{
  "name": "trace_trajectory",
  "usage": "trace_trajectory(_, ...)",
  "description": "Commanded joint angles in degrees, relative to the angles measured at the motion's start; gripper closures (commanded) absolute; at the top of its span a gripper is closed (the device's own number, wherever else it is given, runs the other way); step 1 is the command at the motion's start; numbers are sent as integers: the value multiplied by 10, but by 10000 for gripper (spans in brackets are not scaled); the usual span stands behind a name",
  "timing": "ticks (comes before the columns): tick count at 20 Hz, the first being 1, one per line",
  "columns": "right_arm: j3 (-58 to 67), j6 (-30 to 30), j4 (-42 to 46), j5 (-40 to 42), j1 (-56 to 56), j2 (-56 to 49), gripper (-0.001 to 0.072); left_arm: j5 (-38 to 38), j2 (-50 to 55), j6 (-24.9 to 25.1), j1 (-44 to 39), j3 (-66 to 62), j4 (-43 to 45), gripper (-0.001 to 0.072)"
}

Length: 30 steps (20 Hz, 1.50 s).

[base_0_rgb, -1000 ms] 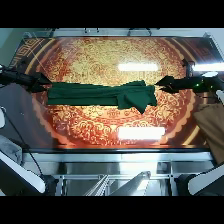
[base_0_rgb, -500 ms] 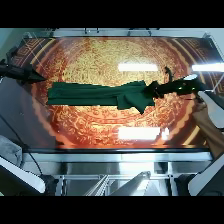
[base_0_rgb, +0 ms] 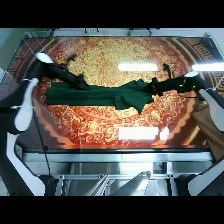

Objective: Fold the shirts.

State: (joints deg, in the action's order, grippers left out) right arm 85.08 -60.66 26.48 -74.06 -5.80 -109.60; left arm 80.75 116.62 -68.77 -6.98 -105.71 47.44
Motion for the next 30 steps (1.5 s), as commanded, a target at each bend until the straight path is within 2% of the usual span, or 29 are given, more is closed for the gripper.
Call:
trace_trajectory(1, 1, -3, -13, -71, -6, 76, 690, -113, 9, -1, -115, 18, 48, 688)
trace_trajectory(3, 1, -9, -13, -86, -8, 128, 690, -100, 42, -31, -157, -33, 85, 687)
trace_trajectory(5, 7, -12, -12, -96, -15, 180, 690, -56, 88, -58, -182, -100, 69, 685)
trace_trajectory(7, 18, -29, -12, -108, -31, 215, 690, -40, 112, -60, -197, -144, 13, 688)
trace_trajectory(9, 20, -45, -13, -109, -41, 240, 690, -69, 103, -58, -199, -139, -73, 687)
trace_trajectory(11, 20, -66, -13, -108, -35, 249, 690, -81, 70, -33, -182, -113, -163, 687)
trace_trajectory(13, 20, -76, -12, -86, -7, 247, 690, -35, 30, -7, -141, -105, -218, 688)
trace_trajectory(16, 20, -83, -9, 1, 72, 228, 690, 42, -40, -7, -51, -105, -221, 688)
trace_trajectory(18, 20, -82, -7, 80, 139, 200, 690, 59, -80, -7, 12, -105, -221, 687)
trace_trajectory(21, 65, -75, -9, 183, 242, 119, 690, 72, -123, -7, 97, -105, -221, 687)
trace_trajectory(24, 193, -76, -8, 237, 327, -14, 688, 85, -134, -7, 145, -105, -222, 687)
trace_trajectory(25, 242, -75, -8, 237, 348, -63, 552, 90, -132, -7, 152, -103, -221, 686)
trace_trajectory(26, 295, -75, -9, 229, 367, -112, 278, 91, -132, -7, 157, -92, -228, 686)
trace_trajectory(27, 339, -75, -25, 214, 381, -150, 227, 90, -132, -6, 158, -76, -241, 687)
trace_trajectory(28, 354, -65, -77, 211, 388, -166, 227, 89, -132, 3, 159, -59, -254, 686)
trace_trajectory(29, 351, -19, -144, 203, 389, -165, 235, 90, -132, 10, 159, -42, -259, 686)
trace_trajectory(30, 351, 39, -212, 166, 381, -162, 447, 92, -132, 17, 159, -26, -263, 686)
